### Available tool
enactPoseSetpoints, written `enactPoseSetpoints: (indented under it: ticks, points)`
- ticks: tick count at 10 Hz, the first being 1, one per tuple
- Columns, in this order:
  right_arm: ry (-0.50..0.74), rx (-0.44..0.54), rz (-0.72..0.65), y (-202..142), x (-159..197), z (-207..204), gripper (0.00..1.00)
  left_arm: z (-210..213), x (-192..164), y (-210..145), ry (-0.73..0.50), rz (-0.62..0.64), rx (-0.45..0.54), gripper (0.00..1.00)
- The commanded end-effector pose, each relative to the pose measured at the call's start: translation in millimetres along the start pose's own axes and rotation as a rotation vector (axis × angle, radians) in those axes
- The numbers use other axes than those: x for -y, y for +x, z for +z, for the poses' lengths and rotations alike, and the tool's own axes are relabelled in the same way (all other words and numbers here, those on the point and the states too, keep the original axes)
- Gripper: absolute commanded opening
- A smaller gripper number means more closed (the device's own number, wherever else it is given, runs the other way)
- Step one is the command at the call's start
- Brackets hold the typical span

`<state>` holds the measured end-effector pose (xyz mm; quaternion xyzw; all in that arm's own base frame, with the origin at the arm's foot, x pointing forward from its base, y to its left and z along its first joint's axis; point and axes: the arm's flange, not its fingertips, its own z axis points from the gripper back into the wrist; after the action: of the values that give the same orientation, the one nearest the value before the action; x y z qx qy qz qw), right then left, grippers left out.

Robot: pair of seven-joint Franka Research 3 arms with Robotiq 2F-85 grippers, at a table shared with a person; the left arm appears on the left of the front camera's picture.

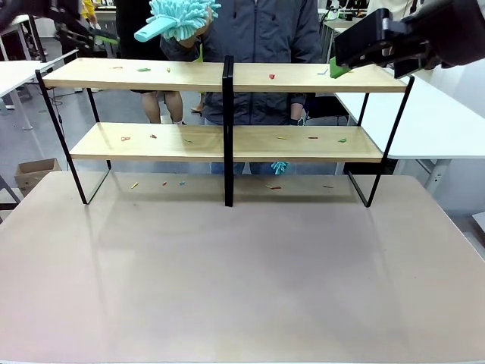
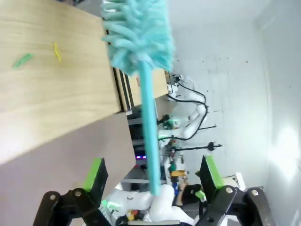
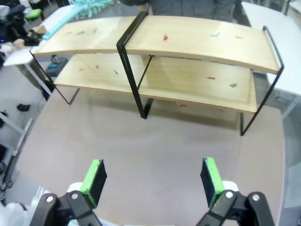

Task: Clean the shelves.
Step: Pick up the Duster when the human hands it over.

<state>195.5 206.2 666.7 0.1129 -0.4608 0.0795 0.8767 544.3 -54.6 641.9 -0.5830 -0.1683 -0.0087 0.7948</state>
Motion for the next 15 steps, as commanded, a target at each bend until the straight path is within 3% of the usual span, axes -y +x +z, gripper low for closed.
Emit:
enactPoseSetpoints:
  ticks: [1,6,7,8,9,11,12,14,15]
  points:
    - [-0.005,0.003,-0.002,0,1,1,1.0,-24,4,10,0.008,0.032,-0.025,1.0]
    - [-0.005,0.003,-0.002,0,1,1,1.0,-38,-9,12,-0.086,0.037,-0.007,1.0]
    - [-0.005,0.003,-0.002,0,1,1,1.0,-40,-12,12,-0.067,0.035,-0.012,0.5]
    - [-0.005,0.003,-0.002,0,1,1,1.0,-42,-14,11,-0.072,0.032,-0.012,0.43]
    - [-0.005,0.003,-0.002,0,1,1,1.0,-43,-14,11,-0.069,0.023,-0.007,0.0]
    - [-0.005,0.003,-0.002,0,1,1,1.0,-43,-14,11,-0.053,-0.011,0.037,0.0]
    - [-0.005,0.003,-0.002,0,1,1,1.0,-42,-14,10,-0.039,-0.024,0.057,0.16]
    - [-0.005,0.003,-0.002,0,1,1,1.0,-43,-13,9,-0.018,-0.038,0.083,0.0]
    - [-0.005,0.003,-0.002,0,1,1,1.0,-43,-12,9,-0.021,-0.04,0.083,0.0]
